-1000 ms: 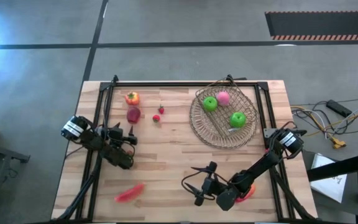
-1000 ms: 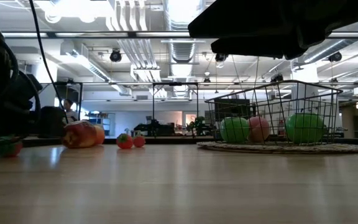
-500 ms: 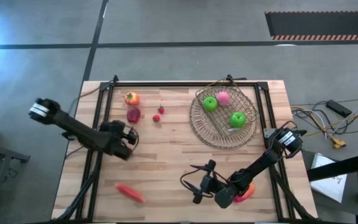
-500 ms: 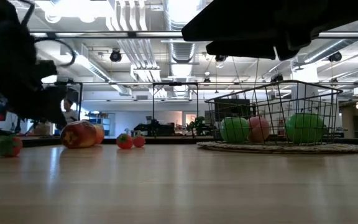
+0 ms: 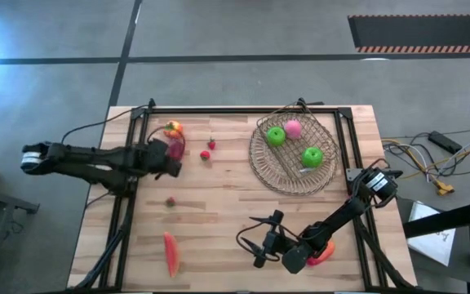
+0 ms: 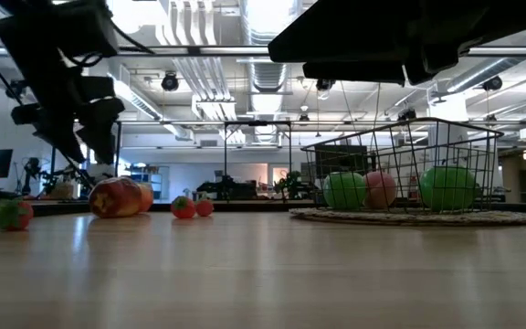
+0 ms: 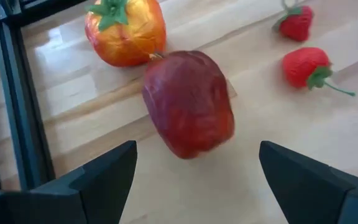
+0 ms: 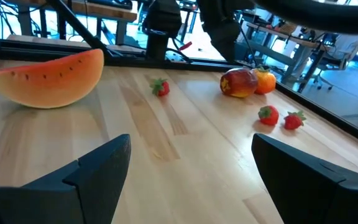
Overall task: Build produce basket
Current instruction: Put the red apple into the gold wire basket
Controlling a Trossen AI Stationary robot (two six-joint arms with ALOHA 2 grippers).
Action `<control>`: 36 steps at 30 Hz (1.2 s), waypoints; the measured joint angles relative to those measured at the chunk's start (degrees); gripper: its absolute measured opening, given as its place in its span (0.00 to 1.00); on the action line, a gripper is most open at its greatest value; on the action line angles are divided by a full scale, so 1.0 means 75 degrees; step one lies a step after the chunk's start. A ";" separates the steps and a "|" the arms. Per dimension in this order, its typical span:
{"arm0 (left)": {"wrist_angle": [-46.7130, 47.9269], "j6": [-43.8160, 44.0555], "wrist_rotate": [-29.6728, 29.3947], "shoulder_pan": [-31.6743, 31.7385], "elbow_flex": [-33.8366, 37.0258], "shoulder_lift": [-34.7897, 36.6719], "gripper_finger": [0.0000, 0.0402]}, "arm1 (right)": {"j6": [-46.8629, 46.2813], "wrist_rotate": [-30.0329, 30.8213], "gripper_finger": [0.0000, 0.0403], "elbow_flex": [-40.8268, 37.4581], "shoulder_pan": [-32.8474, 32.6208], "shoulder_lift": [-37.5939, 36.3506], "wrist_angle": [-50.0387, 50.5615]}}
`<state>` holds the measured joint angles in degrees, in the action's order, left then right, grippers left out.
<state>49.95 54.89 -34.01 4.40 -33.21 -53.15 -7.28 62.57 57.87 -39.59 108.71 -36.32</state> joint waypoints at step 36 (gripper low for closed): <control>-0.0653 -0.3407 0.2558 0.4101 -0.1761 -0.3300 0.80 | 0.0174 -0.0051 0.81 -0.0018 0.0000 0.0017 0.0012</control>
<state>45.06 29.34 -14.82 35.16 -46.42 -77.90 -5.98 62.19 57.73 -39.59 108.84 -36.23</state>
